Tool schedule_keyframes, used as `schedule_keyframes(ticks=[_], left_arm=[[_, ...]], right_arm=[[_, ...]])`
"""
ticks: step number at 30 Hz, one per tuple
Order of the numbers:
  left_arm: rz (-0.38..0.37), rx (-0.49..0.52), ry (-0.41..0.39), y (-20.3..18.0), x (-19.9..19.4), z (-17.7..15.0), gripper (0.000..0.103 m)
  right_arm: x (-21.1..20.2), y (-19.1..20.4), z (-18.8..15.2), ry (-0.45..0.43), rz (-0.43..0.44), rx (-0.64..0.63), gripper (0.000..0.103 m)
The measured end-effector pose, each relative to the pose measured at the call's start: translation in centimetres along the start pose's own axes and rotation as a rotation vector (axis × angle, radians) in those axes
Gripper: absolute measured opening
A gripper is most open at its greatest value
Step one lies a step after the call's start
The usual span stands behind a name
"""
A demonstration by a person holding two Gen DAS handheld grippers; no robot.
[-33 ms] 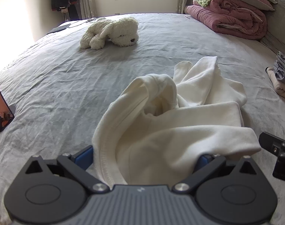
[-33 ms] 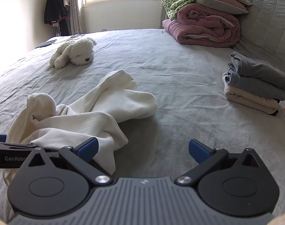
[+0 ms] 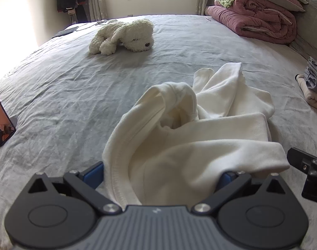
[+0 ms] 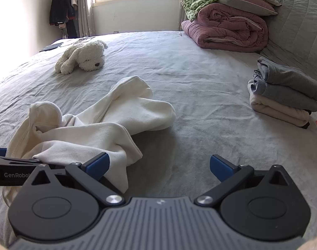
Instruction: Fold clothes
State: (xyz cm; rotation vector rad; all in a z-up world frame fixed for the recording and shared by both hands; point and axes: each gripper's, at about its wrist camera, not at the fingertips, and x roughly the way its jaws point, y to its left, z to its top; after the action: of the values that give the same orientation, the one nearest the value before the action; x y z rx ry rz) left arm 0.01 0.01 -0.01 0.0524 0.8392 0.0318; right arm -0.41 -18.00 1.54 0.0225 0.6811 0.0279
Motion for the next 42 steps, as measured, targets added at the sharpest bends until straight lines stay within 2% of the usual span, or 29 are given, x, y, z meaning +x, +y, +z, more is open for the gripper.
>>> schedule_keyframes(ticks=[13, 42], left_arm=[[0.0, 0.005, -0.004, -0.04, -0.13, -0.02, 0.102], [0.0, 0.021, 0.001, 0.01, -0.09, -0.11, 0.103]], right_arm=[[0.63, 0.19, -0.43, 0.044, -0.02, -0.037, 0.103], [0.77, 0.13, -0.6, 0.066, -0.012, -0.034, 0.103]])
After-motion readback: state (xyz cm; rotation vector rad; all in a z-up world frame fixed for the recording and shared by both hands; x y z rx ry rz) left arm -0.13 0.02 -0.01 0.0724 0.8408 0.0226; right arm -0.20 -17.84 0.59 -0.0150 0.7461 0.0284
